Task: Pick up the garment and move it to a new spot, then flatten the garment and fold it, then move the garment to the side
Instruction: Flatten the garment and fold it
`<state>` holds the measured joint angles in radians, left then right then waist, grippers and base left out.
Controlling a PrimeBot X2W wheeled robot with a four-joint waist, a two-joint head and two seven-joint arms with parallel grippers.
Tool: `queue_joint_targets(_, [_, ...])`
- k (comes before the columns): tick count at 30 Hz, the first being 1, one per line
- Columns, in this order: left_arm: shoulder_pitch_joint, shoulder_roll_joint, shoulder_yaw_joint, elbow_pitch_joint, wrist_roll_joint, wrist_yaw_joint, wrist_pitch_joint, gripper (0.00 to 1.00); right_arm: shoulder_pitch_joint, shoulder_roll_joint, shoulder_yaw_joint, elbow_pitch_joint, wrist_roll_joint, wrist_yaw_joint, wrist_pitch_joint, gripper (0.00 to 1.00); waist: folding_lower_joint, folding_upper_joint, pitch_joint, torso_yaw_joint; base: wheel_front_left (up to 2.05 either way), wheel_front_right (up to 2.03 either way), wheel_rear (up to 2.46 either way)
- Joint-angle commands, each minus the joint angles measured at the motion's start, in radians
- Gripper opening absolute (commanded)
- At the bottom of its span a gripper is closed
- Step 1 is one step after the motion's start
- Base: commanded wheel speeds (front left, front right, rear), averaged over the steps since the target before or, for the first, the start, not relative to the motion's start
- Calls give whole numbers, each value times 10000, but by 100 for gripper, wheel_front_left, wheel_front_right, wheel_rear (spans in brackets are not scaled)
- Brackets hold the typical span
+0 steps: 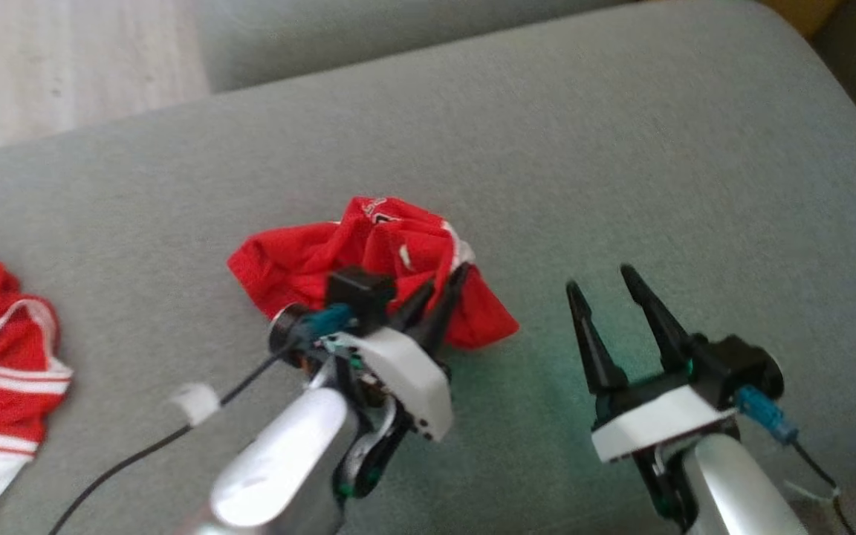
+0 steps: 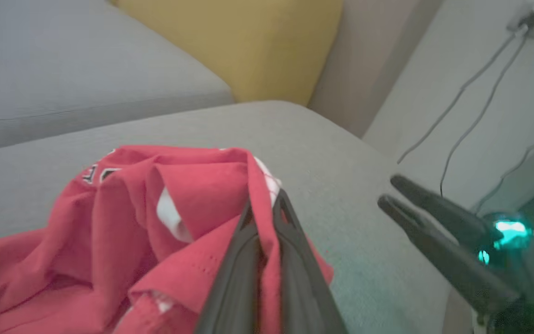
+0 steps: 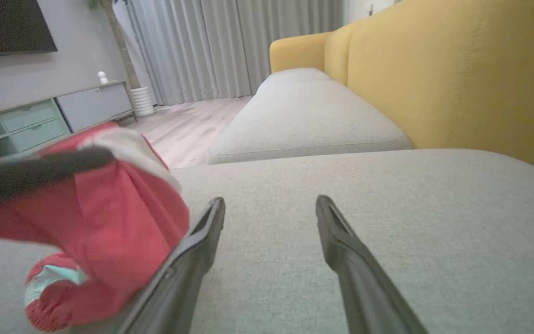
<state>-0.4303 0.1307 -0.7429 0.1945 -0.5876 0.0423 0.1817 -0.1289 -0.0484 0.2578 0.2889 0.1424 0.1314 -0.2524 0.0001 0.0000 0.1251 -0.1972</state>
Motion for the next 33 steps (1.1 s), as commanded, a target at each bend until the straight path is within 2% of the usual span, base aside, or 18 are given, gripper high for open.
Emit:
queue_joint_targets(1, [-855,-143,163,68,201,-108,-219,0,-502,-18,290,-409,97,-7,-94,100,-1,0,532,-535,0,0,0])
queue_joint_targets(5, [-1515,-522,-220,1304,538,-242,-766,0,-691,-18,323,-514,318,-7,-94,100,-1,0,946,-1017,0,0,0])
queue_joint_targets(6, [-1695,-585,-260,1530,613,-234,-996,11,-712,-18,310,-530,362,-7,-94,100,-1,0,1022,-1114,0,0,0])
queue_joint_targets(7, [-1856,-638,-300,1723,673,-235,-1251,44,-722,-18,291,-538,400,-7,-94,100,-1,0,1075,-1186,0,0,0])
queue_joint_targets(8, [-1988,-682,-332,1871,687,-253,-1516,85,-721,-18,270,-538,472,-7,-94,100,-1,0,1113,-1260,0,0,0])
queue_joint_targets(9, [-2097,-718,-356,1969,653,-304,-1800,100,-729,-18,255,-593,612,-7,-94,100,-1,0,1131,-1316,0,0,0])
queue_joint_targets(15, [-2294,-793,-477,2161,127,-402,-2762,100,-695,-18,239,-723,415,-7,-94,100,-1,0,964,-1295,0,0,0])
queue_joint_targets(19, [-1925,-766,-406,1834,-167,-295,-3078,100,-574,-18,139,-928,188,-7,-94,100,-1,0,666,-1055,0,0,0])
queue_joint_targets(23, [-1318,-368,-251,1443,-244,-44,-3247,100,-406,-18,-3,-1006,-59,-7,-94,100,-1,0,366,-779,0,0,0])
queue_joint_targets(30, [648,930,236,600,-288,992,-3645,100,20,-18,-382,-1029,-585,-7,-94,100,-1,0,-233,-67,0,0,0])
queue_joint_targets(33, [1359,1317,371,512,-401,1269,-3678,100,114,-18,-500,-1029,-752,-7,-94,100,-1,0,-298,230,0,0,0])
